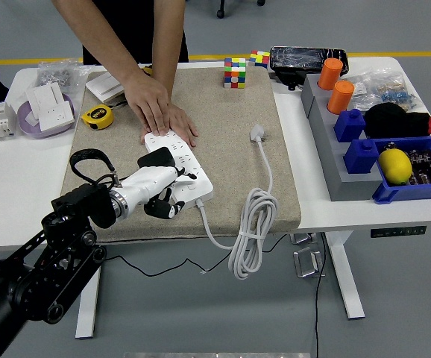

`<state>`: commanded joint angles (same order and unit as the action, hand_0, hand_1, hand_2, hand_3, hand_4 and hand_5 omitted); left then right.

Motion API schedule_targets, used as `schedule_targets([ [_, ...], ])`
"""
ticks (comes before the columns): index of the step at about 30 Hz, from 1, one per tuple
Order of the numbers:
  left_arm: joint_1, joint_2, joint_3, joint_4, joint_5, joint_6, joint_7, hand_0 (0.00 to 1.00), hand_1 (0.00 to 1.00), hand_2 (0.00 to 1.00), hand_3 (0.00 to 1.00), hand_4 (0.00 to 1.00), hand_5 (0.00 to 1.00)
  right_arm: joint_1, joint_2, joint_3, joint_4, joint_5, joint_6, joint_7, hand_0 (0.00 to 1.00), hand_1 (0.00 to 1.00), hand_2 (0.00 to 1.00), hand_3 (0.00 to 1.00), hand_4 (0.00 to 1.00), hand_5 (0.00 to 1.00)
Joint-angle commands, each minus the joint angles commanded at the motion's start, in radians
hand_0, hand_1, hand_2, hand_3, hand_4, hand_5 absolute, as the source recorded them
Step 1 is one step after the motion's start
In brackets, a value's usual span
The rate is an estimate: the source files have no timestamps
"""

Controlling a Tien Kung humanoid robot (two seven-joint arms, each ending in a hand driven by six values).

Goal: Pick up the plug,place it near the board,insert it into the board,press the button

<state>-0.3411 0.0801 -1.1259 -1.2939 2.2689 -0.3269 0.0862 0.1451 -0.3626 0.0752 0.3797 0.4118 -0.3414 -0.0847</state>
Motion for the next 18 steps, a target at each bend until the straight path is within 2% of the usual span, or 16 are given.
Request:
schedule_targets([
  [6,0.003,0.001,0.005,0.0,0.0,-0.037,0.01,0.162,0.028,0.146,0.825,0.582,0.002,0.001,0.0,0.001,0.0,0.001,0.0,0.0,0.859,0.858,0.829,0.829,0.998,0.998],
  [18,0.007,-0.004,0.005,0.013,0.0,-0.028,0.008,0.162,0.028,0.146,0.823,0.582,0.002,-0.001,-0.001,0.0,0.0,0.001,0.0,0.0,0.859,0.858,0.828,0.829,0.998,0.998],
])
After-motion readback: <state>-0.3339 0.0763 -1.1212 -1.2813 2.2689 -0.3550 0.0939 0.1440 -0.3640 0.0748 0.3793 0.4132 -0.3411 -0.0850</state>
